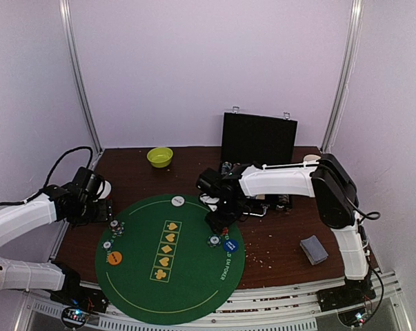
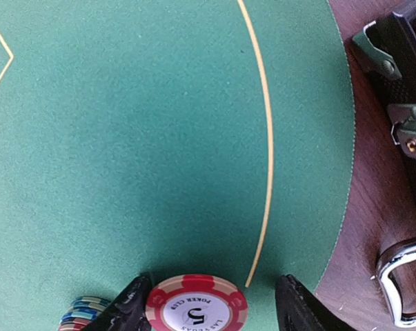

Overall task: Distribute texas hold em gaming equipment
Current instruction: Position the face-down deck piles at the center of the board.

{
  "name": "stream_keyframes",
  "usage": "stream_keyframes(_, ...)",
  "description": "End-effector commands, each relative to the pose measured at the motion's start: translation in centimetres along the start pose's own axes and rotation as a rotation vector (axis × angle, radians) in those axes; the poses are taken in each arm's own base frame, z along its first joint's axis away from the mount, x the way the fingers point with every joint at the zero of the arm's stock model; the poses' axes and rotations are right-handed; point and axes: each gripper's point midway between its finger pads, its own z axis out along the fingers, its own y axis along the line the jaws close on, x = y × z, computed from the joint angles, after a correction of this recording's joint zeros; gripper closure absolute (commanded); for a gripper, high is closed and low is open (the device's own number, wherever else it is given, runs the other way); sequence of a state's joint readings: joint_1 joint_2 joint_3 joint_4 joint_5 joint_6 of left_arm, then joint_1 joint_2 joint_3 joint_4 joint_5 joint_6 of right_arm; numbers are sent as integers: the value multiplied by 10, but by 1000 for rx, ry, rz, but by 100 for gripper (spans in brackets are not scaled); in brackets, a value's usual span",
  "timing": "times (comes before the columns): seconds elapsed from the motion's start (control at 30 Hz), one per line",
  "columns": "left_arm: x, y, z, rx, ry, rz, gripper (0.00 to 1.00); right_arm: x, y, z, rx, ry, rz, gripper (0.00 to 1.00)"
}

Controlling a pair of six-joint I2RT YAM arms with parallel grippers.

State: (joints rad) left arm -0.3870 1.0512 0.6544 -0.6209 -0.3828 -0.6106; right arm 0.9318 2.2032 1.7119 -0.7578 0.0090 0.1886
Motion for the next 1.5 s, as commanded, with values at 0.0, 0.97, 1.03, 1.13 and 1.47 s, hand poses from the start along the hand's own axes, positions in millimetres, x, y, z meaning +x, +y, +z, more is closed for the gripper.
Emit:
stream_keyframes(0.0, -6, 1, 2, -5, -32, -1, 17, 15, -9, -13, 49, 54, 10, 36)
stream_keyframes(0.97, -182, -69, -99, 240, -606, 286, 2, -75, -202, -238, 184, -564, 27, 0)
stream_keyframes(1.03, -185, -75, -95, 242, -614, 317, 2, -77, -218, -250, 250, -567, 55, 0)
stream_keyframes(1.13, -186, -78, -83, 221, -597, 339, 2, -80, -236, -263, 313, -591, 110, 0)
stream_keyframes(1.47, -167, -75, -51, 163, -562, 403, 2, -65, -248, -259, 349, -564, 255, 0)
